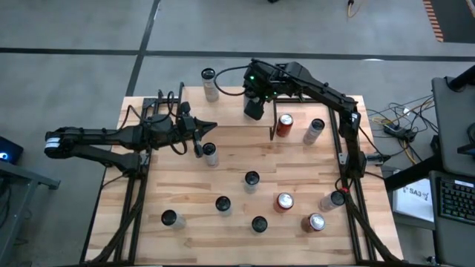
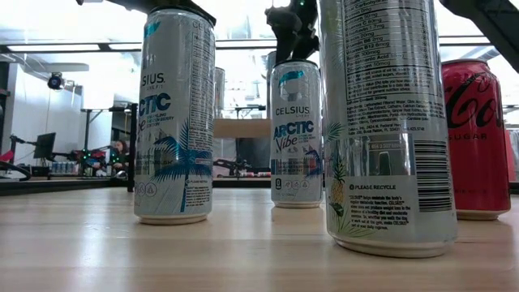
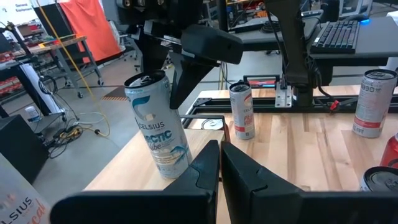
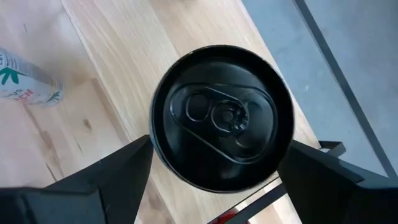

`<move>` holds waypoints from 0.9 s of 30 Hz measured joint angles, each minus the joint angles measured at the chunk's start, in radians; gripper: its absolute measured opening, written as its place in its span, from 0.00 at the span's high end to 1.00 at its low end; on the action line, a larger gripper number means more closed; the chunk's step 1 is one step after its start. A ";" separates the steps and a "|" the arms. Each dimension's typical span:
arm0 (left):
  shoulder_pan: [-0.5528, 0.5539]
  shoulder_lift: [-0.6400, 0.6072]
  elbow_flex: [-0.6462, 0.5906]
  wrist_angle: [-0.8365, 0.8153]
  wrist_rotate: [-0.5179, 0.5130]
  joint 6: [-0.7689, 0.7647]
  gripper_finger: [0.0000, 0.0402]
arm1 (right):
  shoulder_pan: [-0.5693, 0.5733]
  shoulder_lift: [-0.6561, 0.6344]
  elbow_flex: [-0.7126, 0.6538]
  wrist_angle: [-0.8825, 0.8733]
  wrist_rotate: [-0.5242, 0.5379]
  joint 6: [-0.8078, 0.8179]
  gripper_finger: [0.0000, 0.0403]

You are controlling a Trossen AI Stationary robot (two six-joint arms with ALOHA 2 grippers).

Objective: Place canned beverage on shelf
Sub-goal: Put the white soda can on the shelf

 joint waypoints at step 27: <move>0.000 0.022 0.000 0.180 0.131 0.074 1.00 | 0.119 -0.219 -0.011 0.071 -0.005 -0.051 0.81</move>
